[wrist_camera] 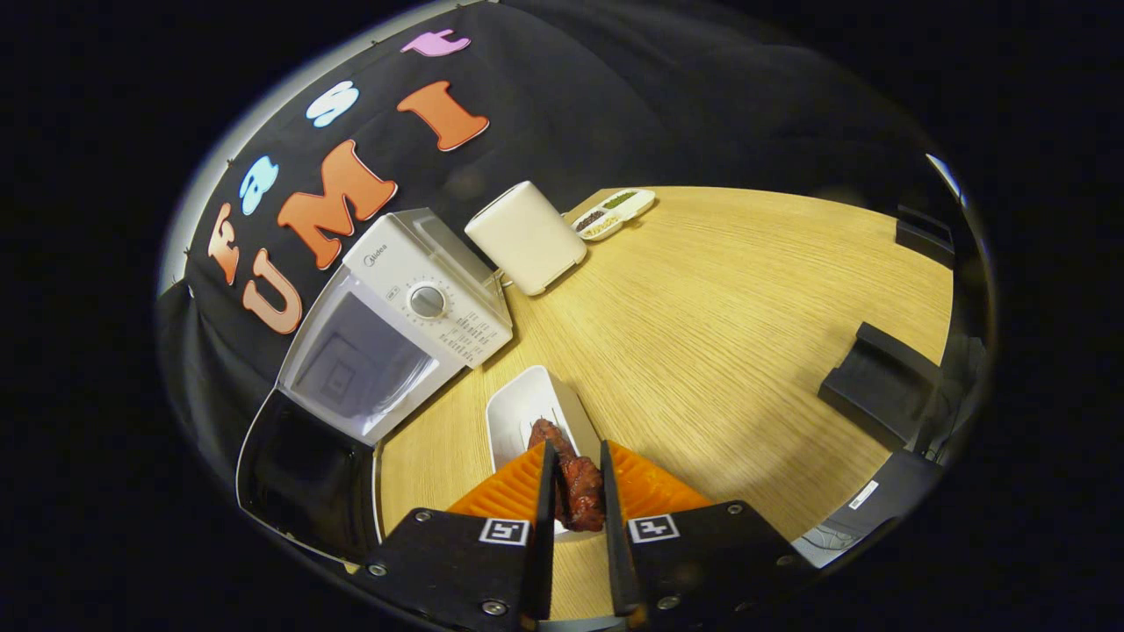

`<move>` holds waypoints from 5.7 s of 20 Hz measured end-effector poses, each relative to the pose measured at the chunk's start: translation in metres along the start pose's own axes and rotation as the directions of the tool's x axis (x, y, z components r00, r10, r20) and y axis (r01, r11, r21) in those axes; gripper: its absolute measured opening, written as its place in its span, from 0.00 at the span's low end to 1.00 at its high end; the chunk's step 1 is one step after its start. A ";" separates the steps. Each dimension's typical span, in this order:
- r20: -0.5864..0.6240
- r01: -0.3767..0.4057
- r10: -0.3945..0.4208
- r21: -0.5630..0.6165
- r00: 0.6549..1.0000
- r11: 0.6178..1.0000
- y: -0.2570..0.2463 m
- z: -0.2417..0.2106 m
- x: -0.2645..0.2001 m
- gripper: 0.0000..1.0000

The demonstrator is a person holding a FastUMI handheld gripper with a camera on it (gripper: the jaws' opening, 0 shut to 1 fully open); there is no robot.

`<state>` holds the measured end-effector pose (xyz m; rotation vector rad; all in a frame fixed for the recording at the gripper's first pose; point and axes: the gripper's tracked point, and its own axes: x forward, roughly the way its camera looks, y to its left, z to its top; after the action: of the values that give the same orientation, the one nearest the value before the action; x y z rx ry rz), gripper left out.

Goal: Open the microwave, put the food inside, and close the microwave door.

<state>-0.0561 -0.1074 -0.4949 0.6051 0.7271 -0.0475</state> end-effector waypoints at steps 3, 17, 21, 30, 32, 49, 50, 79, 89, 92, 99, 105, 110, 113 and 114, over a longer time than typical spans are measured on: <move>0.009 0.010 -0.010 0.002 1.000 1.000 0.003 0.006 -0.005 0.21; 0.092 -0.064 0.070 -0.067 0.993 0.996 0.109 0.049 -0.025 0.14; 0.118 -0.152 0.147 0.028 0.982 0.988 0.162 0.045 -0.013 0.14; 0.127 -0.298 0.276 0.223 0.953 0.928 0.272 0.008 0.041 0.14; 0.131 -0.314 0.289 0.249 0.948 0.916 0.290 0.005 0.057 0.14; 0.187 -0.233 0.167 0.422 0.968 0.876 0.343 -0.002 0.202 0.14; 0.179 -0.213 0.150 0.416 0.972 0.884 0.343 -0.004 0.210 0.14; 0.119 0.033 -0.027 -0.050 0.992 0.998 0.300 -0.008 0.064 0.96; 0.175 -0.012 0.077 -0.346 0.982 0.938 0.355 0.000 -0.066 0.30; 0.203 -0.024 0.111 -0.391 0.973 0.920 0.381 -0.011 -0.100 0.06; 0.204 -0.063 0.183 -0.486 0.962 0.872 0.434 -0.089 -0.139 0.01; 0.136 -0.149 0.278 -0.586 0.951 0.797 0.475 -0.171 -0.139 0.01; 0.112 -0.128 0.266 -0.664 0.957 0.737 0.468 -0.216 -0.113 0.01; 0.077 -0.135 0.251 -0.675 0.965 0.726 0.458 -0.235 -0.103 0.01; 0.072 -0.132 0.244 -0.679 0.967 0.722 0.455 -0.237 -0.101 0.01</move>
<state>-0.1660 0.3801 -0.3406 -0.0323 0.4723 0.3487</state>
